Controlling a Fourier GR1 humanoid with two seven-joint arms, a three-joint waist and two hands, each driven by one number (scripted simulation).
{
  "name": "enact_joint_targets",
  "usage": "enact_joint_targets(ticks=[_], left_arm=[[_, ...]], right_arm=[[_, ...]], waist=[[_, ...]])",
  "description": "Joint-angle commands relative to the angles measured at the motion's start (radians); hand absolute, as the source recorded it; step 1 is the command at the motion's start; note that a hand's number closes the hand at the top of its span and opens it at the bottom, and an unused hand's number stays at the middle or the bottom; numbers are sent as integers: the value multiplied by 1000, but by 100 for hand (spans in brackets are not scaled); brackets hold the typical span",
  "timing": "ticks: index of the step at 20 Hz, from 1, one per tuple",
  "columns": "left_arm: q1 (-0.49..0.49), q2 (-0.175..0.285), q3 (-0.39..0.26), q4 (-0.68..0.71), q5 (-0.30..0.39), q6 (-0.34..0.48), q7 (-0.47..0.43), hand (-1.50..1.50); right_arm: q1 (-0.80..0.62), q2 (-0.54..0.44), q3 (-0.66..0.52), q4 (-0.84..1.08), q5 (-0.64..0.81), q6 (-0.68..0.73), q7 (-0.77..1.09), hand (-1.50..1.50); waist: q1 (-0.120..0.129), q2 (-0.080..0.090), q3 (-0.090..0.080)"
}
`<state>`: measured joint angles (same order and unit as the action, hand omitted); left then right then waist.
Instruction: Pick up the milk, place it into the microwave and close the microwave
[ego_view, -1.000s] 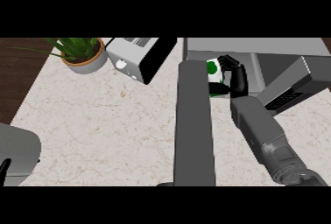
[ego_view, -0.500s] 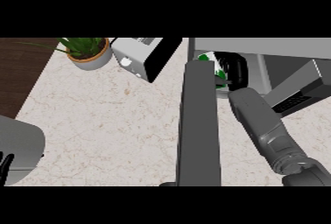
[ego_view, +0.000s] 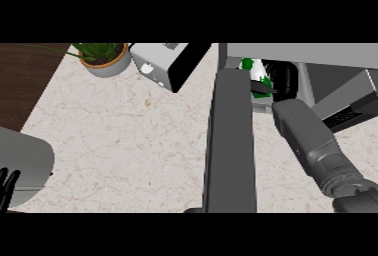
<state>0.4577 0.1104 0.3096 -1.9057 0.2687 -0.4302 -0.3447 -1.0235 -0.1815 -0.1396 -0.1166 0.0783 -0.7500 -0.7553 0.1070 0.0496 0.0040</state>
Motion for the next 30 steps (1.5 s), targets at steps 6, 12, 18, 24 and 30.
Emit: enact_joint_targets(ticks=[6, 12, 18, 24, 30], left_arm=[[-42, 3, -10, 16, -4, 8, 23, -150], [-42, -10, -22, 13, -20, 19, 30, -150], [-80, 11, -21, 59, -28, 8, 27, -150], [-104, -2, -34, 84, -60, 23, 10, -150], [-144, 4, -28, 116, -51, 33, 31, -150]], right_arm=[[34, -81, -14, 30, 1, 24, -19, 150], [41, -79, 2, 49, 24, -42, -3, 150], [13, -69, 53, 82, 79, -63, 37, -150], [2, -31, 40, 57, 71, -117, 41, -150], [-19, -30, 55, 63, 90, -71, 59, -150]], waist=[[14, 15, 3], [32, 16, 4], [52, 23, 2], [48, 21, 2], [34, 17, 1]])
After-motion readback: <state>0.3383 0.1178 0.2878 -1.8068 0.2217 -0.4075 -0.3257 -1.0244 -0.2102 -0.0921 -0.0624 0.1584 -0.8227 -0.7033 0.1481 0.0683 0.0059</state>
